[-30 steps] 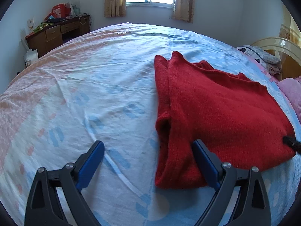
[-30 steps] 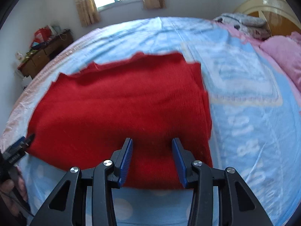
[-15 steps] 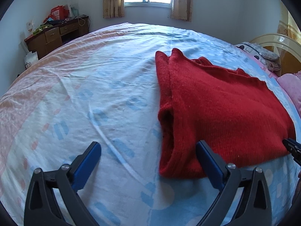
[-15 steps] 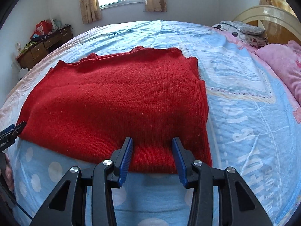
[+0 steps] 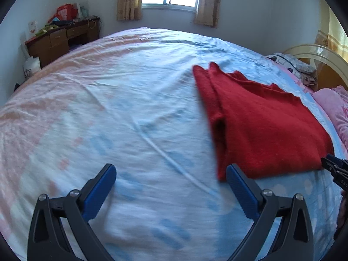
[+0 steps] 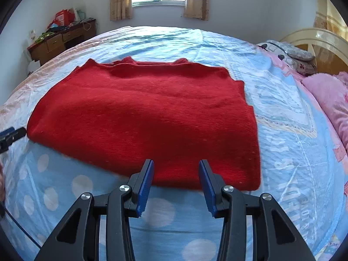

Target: Fold small clothes

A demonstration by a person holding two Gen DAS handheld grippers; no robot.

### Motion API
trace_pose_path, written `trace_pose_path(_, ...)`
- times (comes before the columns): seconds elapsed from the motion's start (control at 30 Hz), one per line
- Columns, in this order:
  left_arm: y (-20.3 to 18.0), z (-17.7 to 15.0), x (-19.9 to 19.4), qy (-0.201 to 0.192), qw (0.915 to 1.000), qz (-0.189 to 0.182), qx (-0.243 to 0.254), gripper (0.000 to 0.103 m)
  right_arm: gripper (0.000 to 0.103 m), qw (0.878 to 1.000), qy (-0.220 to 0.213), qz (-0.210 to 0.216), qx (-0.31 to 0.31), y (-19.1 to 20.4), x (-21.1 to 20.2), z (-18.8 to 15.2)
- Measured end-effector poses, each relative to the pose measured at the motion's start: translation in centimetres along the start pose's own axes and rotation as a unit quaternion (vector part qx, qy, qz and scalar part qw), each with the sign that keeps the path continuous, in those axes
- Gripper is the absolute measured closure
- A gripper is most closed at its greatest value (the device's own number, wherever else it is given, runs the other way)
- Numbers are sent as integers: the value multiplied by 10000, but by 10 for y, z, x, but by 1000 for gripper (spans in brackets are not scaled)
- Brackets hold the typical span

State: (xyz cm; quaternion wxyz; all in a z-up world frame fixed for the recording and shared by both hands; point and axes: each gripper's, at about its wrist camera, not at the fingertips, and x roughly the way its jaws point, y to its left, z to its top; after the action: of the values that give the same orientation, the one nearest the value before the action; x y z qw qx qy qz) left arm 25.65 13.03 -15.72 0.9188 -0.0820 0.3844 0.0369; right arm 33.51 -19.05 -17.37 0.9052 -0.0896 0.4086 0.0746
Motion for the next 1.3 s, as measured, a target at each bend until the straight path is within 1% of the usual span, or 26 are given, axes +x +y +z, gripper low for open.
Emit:
trace_pose_path(0.13,17,9,-1,-90,9999,133,-15,0,59,9993,-76,91,-359,25,-7,2)
trace_pose_path(0.27,35,19,1,-160,9995,67,-249,0,59,9960,-336,206,-799,58,-16,4)
trace_pose_path(0.3,37,20,1,-201,9994,60,-262,0,59,9938,-446,276,-977,71,-20,5)
trace_pose_path(0.37,42,24,3,-271,9993,59,-253,0,55,9902,-566,318,-1237,88,-23,6)
trace_pose_path(0.5,50,30,9,-237,9991,-51,-352,0,55,9793,-799,408,-1813,127,-27,8)
trace_pose_path(0.63,54,36,17,-169,9986,-237,-446,0,55,9734,-898,435,-2062,150,-22,11)
trace_pose_path(0.7,54,38,18,-151,9981,-367,-470,0,55,9705,-925,431,-2186,162,-18,12)
trace_pose_path(0.77,53,42,21,-151,9970,-605,-467,0,55,9666,-968,394,-2341,174,-15,11)
trace_pose_path(0.87,53,49,27,-88,9937,-964,-556,0,54,9566,-1147,268,-2665,192,-15,4)
trace_pose_path(0.97,48,59,36,81,9893,-1368,-508,0,54,9429,-1371,52,-3034,211,-14,-2)
trace_pose_path(1.1,35,73,47,206,9858,-1619,-397,0,54,9304,-1598,-134,-3296,227,-13,-3)
trace_pose_path(1.23,24,82,59,294,9796,-1929,-474,1,54,9270,-1617,-163,-3380,236,-12,-3)
trace_pose_path(1.3,19,85,65,371,9770,-2041,-484,1,54,9241,-1646,-247,-3439,238,-10,-2)
